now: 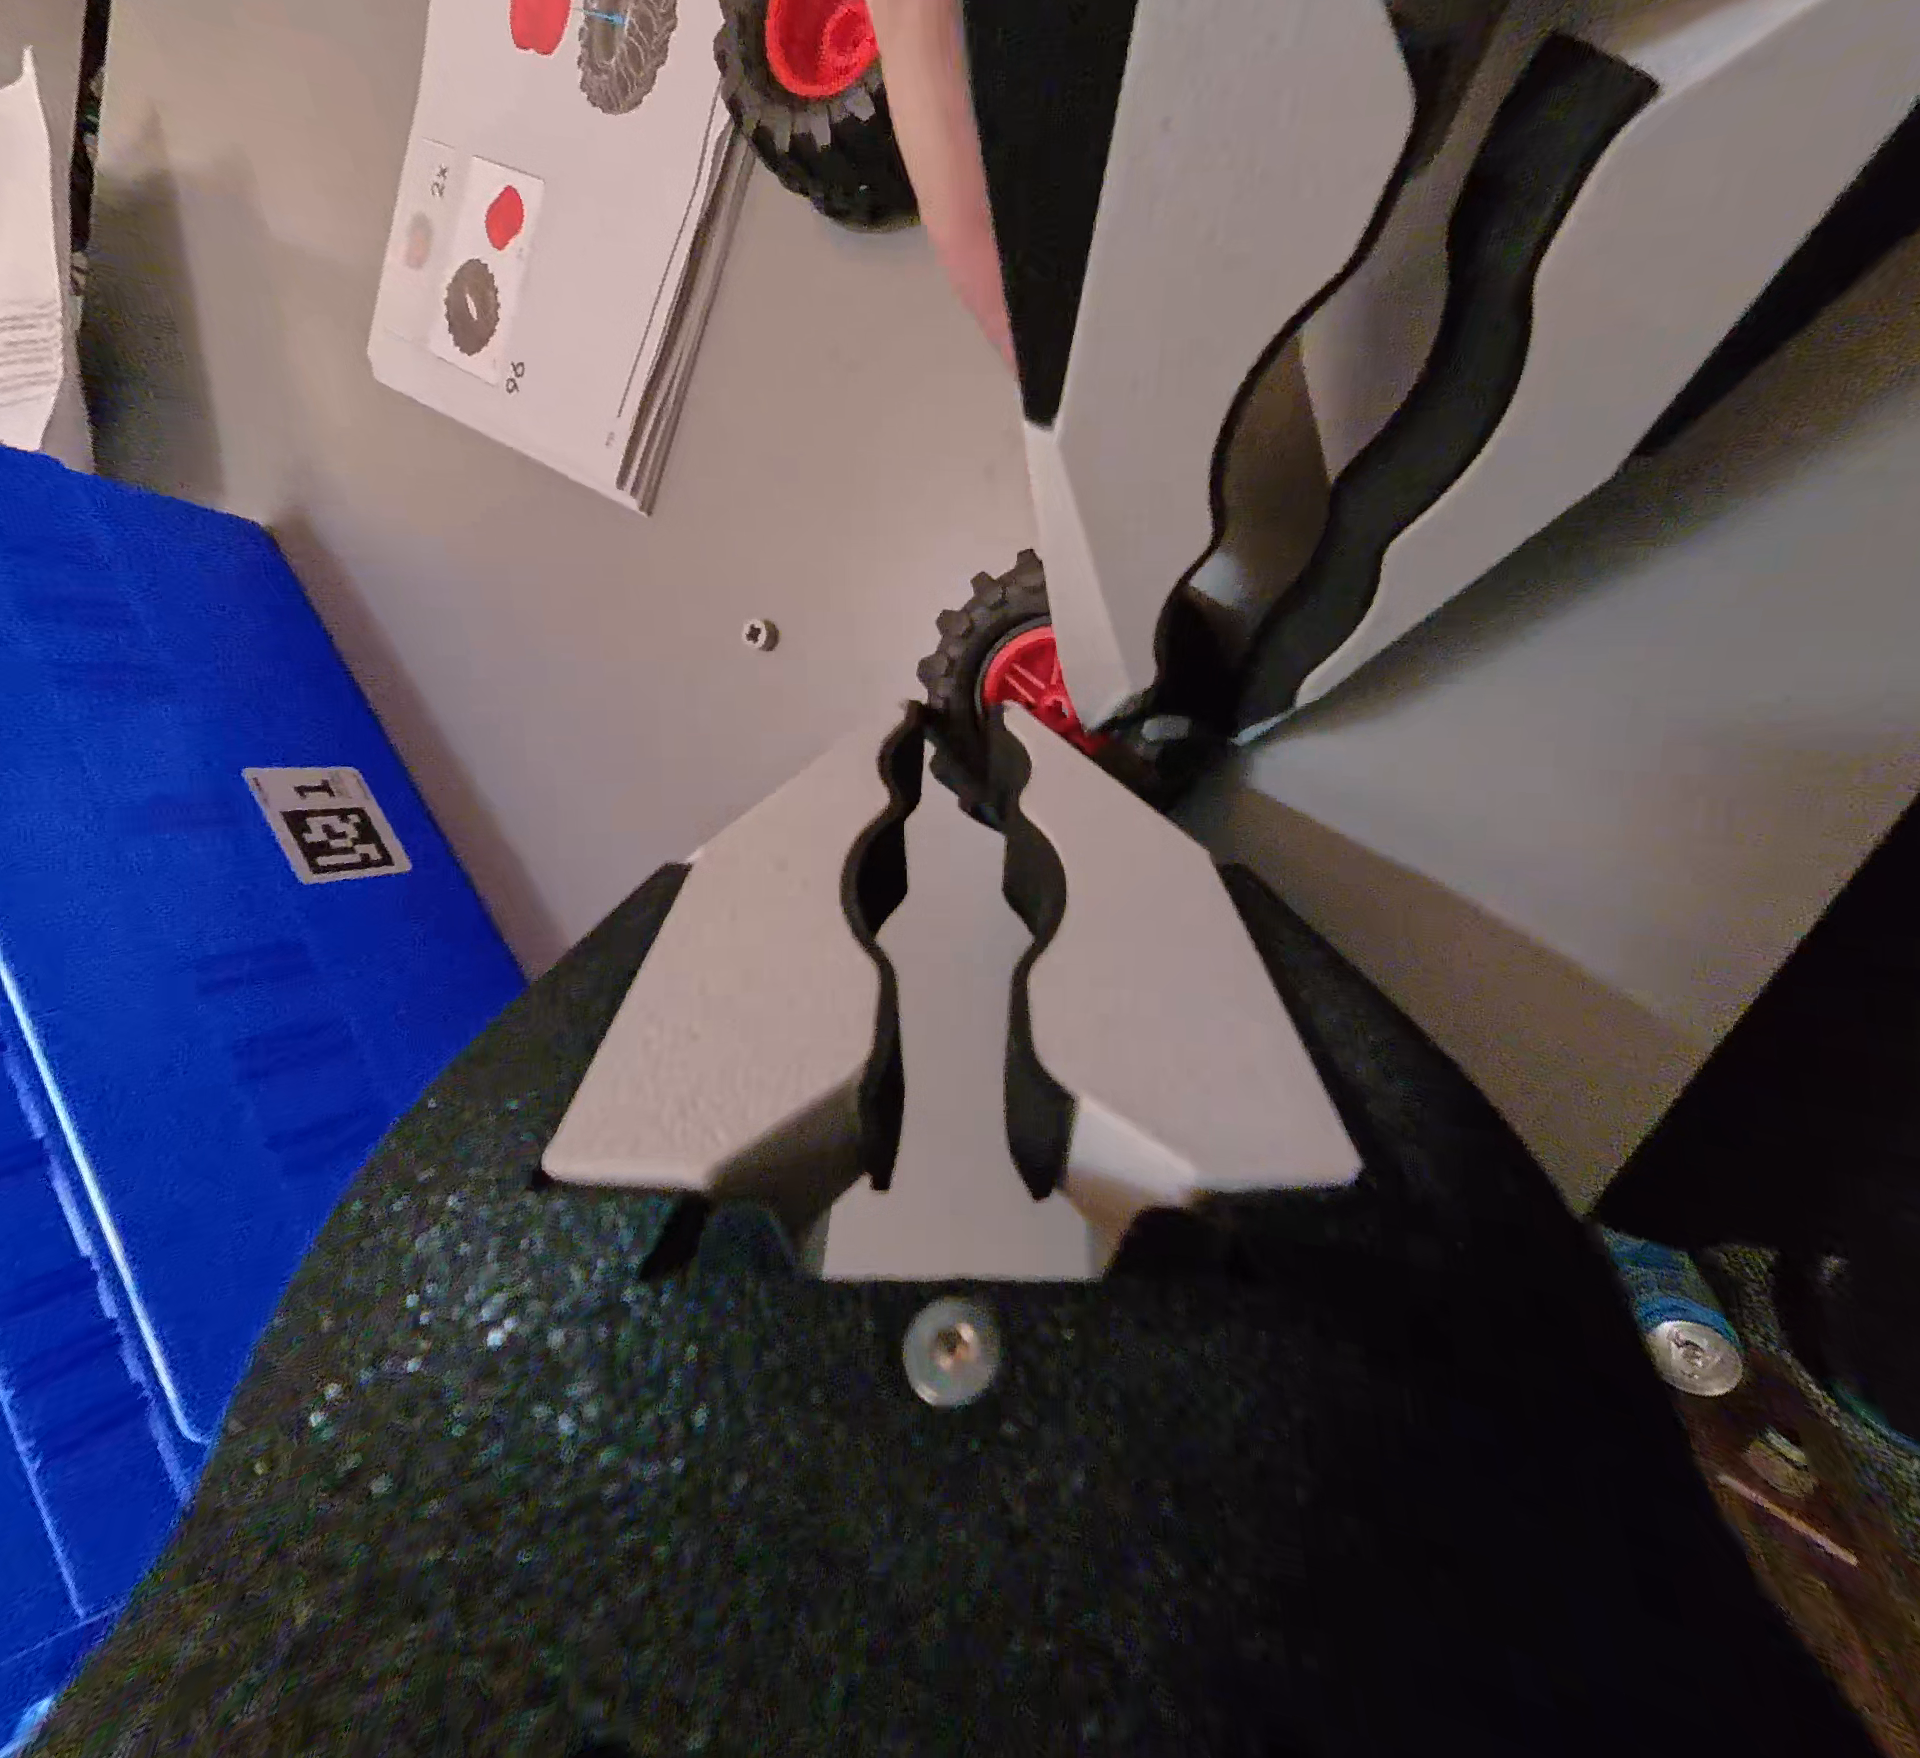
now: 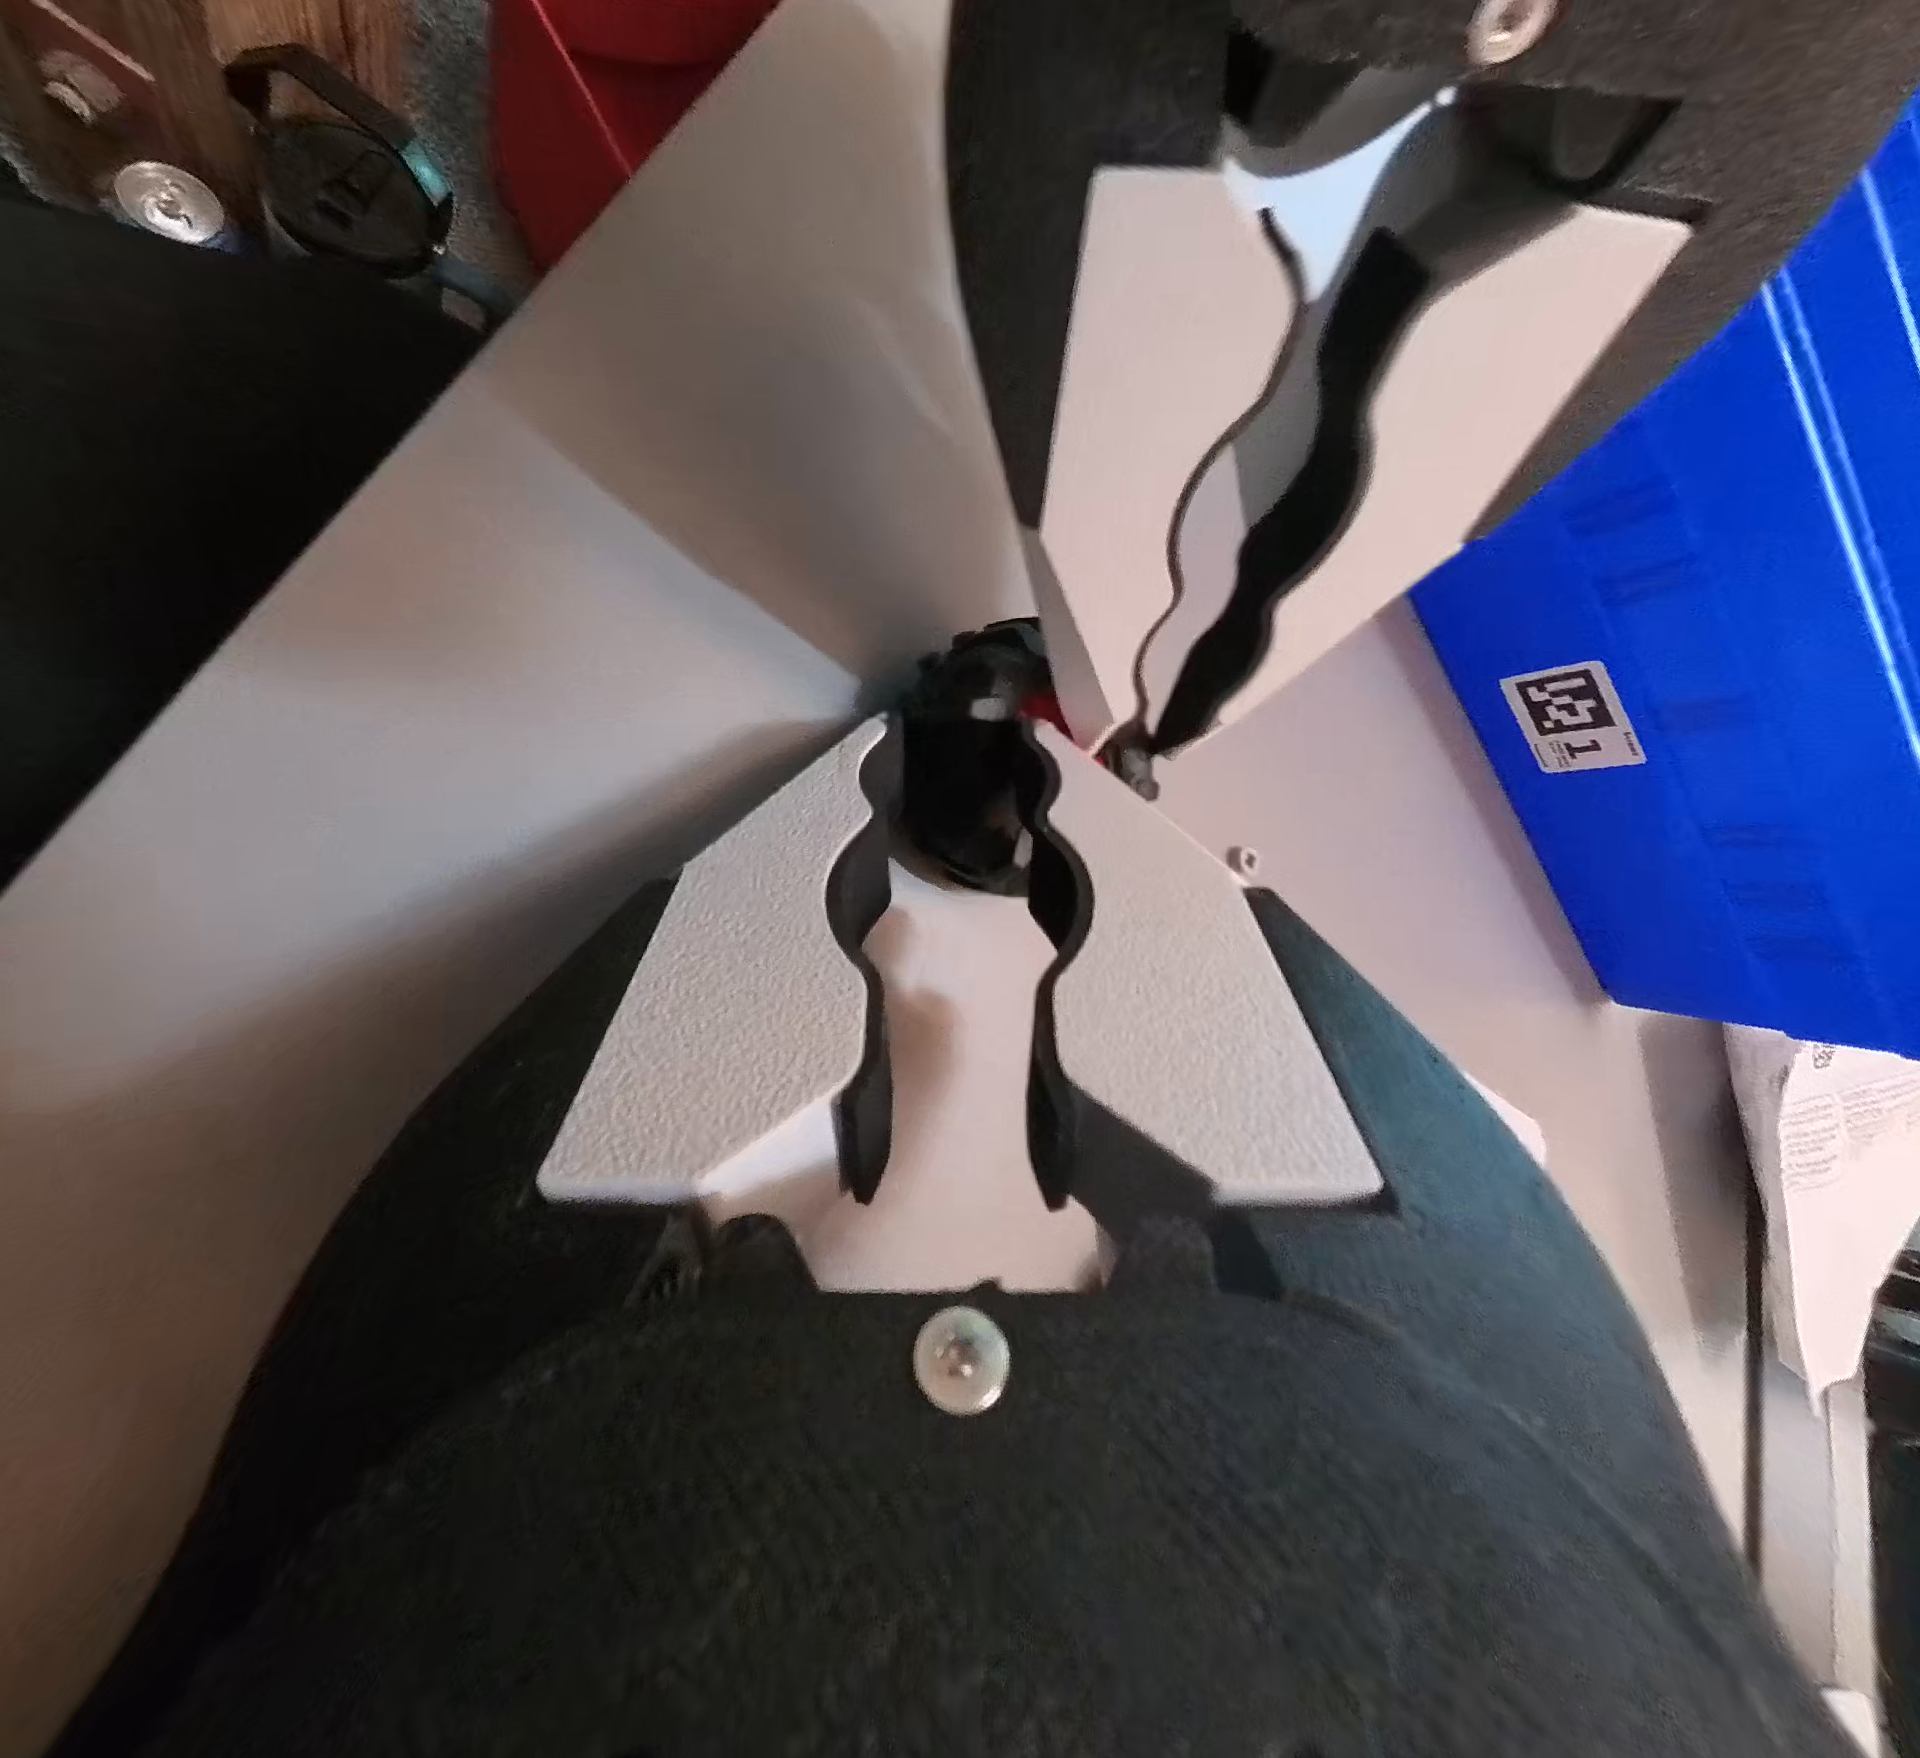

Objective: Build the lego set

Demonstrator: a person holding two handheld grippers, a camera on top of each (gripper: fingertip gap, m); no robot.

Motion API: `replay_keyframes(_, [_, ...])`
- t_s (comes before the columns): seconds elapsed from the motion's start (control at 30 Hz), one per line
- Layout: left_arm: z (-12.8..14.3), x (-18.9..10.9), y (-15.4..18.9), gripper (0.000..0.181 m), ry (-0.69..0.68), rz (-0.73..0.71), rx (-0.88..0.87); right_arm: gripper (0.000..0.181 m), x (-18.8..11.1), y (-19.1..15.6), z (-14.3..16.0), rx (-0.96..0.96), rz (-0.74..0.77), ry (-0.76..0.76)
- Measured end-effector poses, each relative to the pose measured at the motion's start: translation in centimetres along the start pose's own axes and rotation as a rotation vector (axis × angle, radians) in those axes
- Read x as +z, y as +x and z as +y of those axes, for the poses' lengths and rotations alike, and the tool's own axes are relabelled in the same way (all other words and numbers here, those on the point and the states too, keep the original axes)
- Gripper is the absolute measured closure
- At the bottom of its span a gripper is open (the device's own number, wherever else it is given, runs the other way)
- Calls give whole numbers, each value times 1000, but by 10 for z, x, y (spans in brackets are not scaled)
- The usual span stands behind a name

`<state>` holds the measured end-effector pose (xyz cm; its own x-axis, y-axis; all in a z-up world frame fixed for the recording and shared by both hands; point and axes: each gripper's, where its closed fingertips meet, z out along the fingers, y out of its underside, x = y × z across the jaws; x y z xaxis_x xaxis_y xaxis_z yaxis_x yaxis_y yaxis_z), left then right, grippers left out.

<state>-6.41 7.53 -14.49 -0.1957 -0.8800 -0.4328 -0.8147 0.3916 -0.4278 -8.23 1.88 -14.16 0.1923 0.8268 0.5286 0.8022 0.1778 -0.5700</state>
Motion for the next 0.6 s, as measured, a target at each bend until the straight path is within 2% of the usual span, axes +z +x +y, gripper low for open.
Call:
replay_keyframes(0.07, [-1,1,-2,174,8,-28,-12,151,-3,7,4,12,-6,-25])
replay_keyframes(0.17, [-4,-1,0,174,44,-25,-37,150,3,4,10,-30,-65,-57])
replay_keyframes(0.27, [-1,-3,-1,173,54,-32,-105,151,8,9,11,-57,-46,-91])
replay_keyframes(0.47, [10,-17,7,181,-72,-9,-407,155,19,14,8,-63,19,-109])
replay_keyframes(0.6, [12,-16,7,176,-55,38,-608,153,21,15,9,-60,9,-108])
